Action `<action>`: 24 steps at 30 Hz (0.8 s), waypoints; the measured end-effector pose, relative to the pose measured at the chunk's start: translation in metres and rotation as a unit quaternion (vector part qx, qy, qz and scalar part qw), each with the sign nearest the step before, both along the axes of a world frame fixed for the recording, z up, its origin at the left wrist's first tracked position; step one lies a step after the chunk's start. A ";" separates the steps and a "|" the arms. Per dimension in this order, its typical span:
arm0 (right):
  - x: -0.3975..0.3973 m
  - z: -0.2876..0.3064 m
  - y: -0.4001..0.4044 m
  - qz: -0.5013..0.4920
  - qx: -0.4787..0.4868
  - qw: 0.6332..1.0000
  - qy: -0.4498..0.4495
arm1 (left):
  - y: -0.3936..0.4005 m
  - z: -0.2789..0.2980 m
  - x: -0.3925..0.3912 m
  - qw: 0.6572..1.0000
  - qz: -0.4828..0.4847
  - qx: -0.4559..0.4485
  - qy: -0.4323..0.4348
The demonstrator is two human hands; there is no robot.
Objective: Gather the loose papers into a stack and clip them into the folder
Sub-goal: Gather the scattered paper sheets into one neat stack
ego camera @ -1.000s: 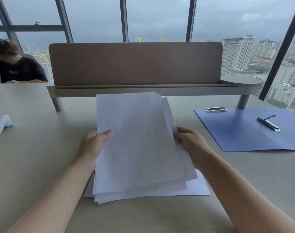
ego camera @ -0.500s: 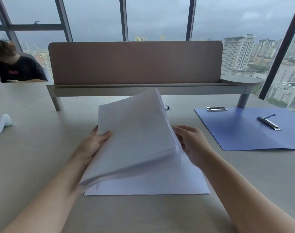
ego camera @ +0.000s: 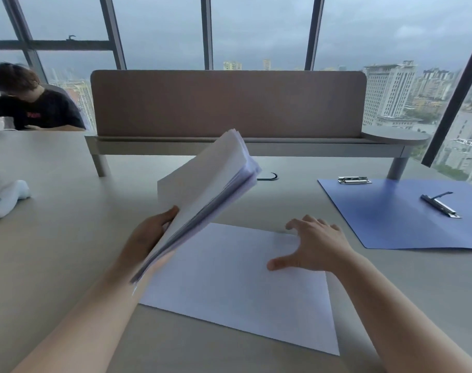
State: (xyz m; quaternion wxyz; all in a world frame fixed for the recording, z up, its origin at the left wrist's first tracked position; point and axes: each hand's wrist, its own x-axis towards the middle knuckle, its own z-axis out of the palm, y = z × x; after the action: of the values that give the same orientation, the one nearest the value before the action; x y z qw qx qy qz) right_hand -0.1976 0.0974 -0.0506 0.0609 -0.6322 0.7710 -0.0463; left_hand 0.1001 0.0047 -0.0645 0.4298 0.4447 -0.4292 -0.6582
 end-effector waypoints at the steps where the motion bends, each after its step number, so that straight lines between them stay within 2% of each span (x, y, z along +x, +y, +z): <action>1: 0.000 0.002 0.000 -0.010 0.012 1.000 0.001 | -0.003 -0.001 0.002 1.000 -0.007 -0.007 -0.029; 4: -0.003 0.007 0.000 -0.030 0.042 0.998 -0.023 | -0.005 0.000 -0.001 0.995 0.052 -0.036 -0.074; 7: -0.003 0.014 0.005 -0.019 0.052 0.989 -0.135 | -0.008 -0.004 -0.004 0.996 0.063 -0.047 -0.029; 10: -0.002 0.017 0.008 0.000 0.011 0.972 -0.235 | -0.003 -0.003 -0.014 0.997 0.058 -0.058 -0.014; 14: 0.004 0.013 0.006 -0.095 -0.079 0.886 -0.448 | -0.001 -0.005 -0.016 0.991 0.108 -0.072 -0.012; 17: 0.015 0.010 0.009 -0.097 -0.049 0.825 -0.554 | 0.000 -0.007 -0.015 0.988 0.136 -0.070 -0.016; 21: 0.019 0.009 0.013 -0.070 0.033 0.783 -0.617 | 0.006 -0.008 -0.022 0.988 0.115 -0.078 -0.064; 24: 0.014 0.011 0.012 -0.055 0.102 0.782 -0.613 | 0.007 -0.011 -0.024 0.980 0.100 -0.107 -0.134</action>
State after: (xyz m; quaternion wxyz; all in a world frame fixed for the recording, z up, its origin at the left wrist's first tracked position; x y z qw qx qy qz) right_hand -0.1840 0.1095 -0.0398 0.5822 -0.4168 0.6050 -0.3482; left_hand 0.0764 0.0113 -0.0759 0.4770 0.5208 -0.5042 -0.4970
